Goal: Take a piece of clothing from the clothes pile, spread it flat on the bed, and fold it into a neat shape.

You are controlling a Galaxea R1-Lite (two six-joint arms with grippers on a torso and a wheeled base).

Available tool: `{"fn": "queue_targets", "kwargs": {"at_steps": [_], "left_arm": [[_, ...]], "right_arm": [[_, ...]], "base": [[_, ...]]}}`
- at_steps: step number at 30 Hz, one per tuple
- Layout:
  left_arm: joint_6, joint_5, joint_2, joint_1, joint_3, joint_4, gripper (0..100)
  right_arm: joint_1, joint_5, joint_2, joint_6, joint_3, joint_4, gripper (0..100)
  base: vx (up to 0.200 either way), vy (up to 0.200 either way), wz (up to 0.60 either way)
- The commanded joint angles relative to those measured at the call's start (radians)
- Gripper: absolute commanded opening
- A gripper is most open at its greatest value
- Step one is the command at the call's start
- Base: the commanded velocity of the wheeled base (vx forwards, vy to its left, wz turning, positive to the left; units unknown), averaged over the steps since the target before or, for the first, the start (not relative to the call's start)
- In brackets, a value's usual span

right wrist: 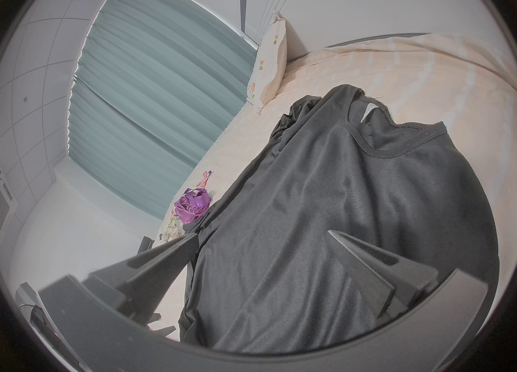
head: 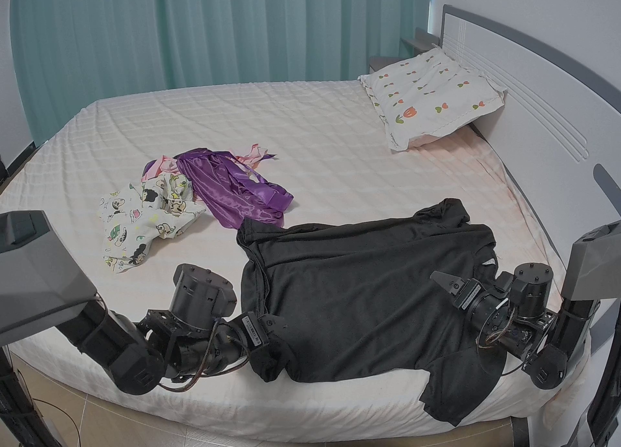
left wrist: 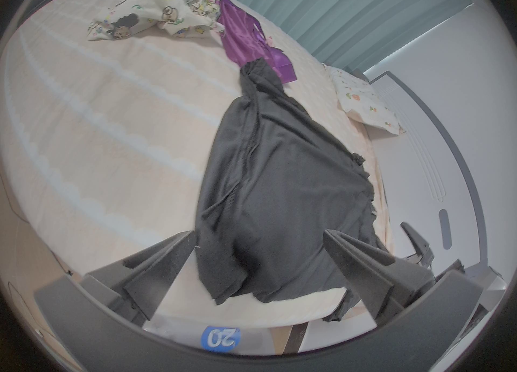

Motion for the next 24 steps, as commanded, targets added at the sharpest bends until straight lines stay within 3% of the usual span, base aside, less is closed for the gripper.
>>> {"fn": "queue_targets", "kwargs": {"at_steps": [1,13,14,24], "left_arm": [[-0.002,-0.002,-0.020,0.008,0.060,-0.030,100],[-0.007,0.002,0.125,0.003,0.083,-0.145,100],[-0.010,0.002,0.131,0.003,0.083,-0.151,0],[-0.027,0.011,0.097,0.026,0.140,-0.162,0]], "right_arm": [[0.009,0.000,0.000,0.000,0.000,-0.012,100],[0.017,0.000,0.000,0.001,0.005,-0.012,100],[0.017,0.000,0.000,0.001,0.005,-0.012,100],[0.016,0.000,-0.001,0.001,0.005,-0.013,100]], "base": [[0.000,0.000,0.00],[0.000,0.000,0.00],[0.000,0.000,0.00],[0.000,0.000,0.00]]}}
